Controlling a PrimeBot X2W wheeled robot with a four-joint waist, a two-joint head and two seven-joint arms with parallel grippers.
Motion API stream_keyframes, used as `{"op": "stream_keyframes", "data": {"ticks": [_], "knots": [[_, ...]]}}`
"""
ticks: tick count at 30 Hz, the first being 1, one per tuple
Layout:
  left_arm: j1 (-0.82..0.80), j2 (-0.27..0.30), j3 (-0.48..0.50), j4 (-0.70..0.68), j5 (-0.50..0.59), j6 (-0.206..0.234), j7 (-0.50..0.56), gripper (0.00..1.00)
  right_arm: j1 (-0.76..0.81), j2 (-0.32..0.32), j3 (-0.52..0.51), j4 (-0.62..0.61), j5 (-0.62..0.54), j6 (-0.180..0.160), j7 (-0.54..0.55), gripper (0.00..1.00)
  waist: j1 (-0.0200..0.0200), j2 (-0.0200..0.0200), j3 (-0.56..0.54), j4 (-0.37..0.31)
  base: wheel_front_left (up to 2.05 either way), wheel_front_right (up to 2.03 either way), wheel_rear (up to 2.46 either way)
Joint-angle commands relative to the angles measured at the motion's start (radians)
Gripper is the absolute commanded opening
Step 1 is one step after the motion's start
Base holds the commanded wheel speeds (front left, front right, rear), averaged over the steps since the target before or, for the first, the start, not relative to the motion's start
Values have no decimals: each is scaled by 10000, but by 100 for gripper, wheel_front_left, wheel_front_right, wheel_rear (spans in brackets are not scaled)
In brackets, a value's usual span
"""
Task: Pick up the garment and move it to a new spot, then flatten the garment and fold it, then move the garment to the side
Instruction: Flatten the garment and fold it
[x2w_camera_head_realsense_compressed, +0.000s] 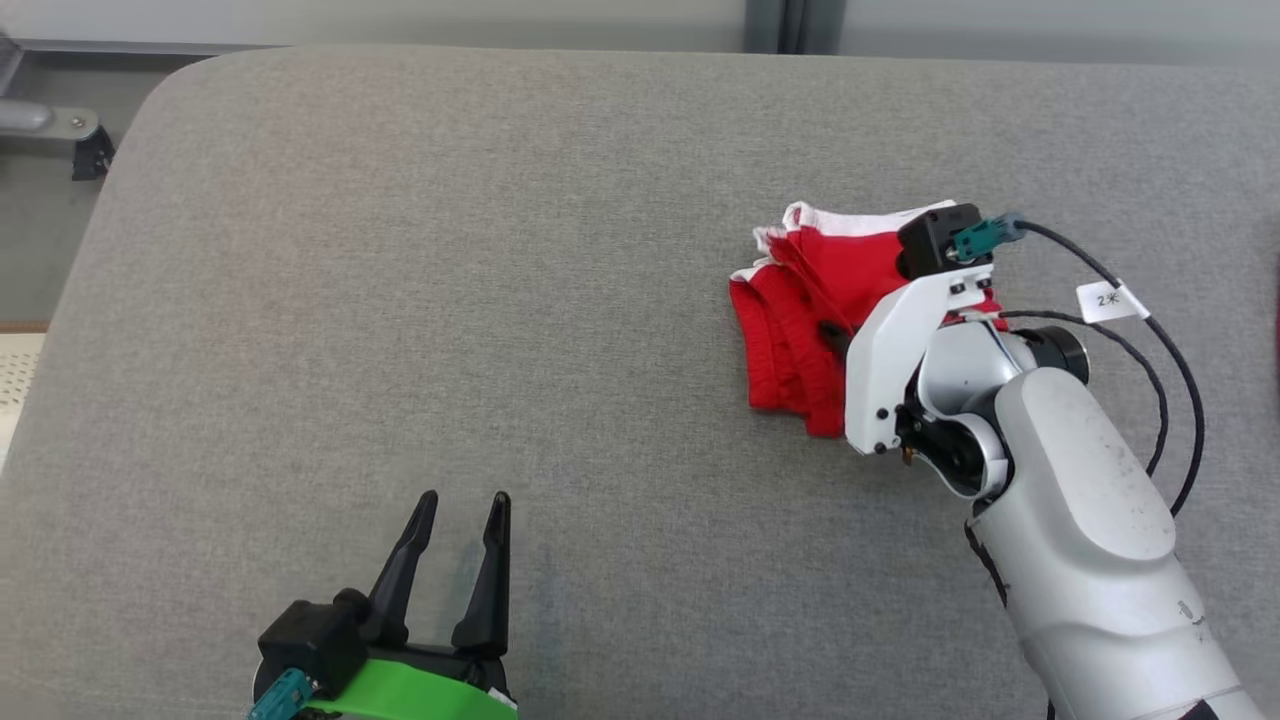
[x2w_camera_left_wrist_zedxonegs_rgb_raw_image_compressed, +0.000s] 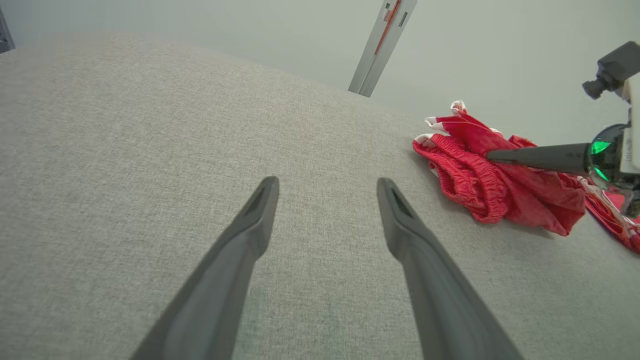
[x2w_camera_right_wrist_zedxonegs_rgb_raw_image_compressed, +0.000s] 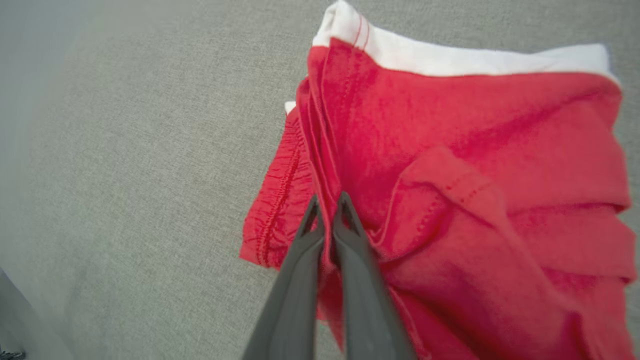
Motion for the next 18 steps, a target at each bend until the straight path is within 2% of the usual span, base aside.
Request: {"op": "stream_keyframes", "data": {"ticks": [1, 10, 11, 12, 18], "knots": [[-99, -16, 81, 35, -51, -27, -28, 100, -9, 8, 89, 186, -97, -2, -159, 0, 0, 0, -99, 245, 0, 0, 0], [282, -71, 151, 173, 20, -28, -28, 100, 276, 60, 569, 875, -47, -2, -920, 0, 0, 0, -373, 209, 0, 0, 0], [326, -76, 182, 197, 65, -28, -28, 100, 353, 66, 837, 786, 185, -2, -1184, 96, 0, 0, -501, 138, 0, 0, 0], [365, -80, 208, 215, 93, -28, -28, 100, 432, 58, 933, 692, 328, -2, -1370, 100, 0, 0, -590, 98, 0, 0, 0], [789, -81, 652, 165, 319, -28, -28, 100, 1257, 55, 1131, -414, 1251, -2, -2851, 100, 0, 0, -1312, -238, 0, 0, 0]]}}
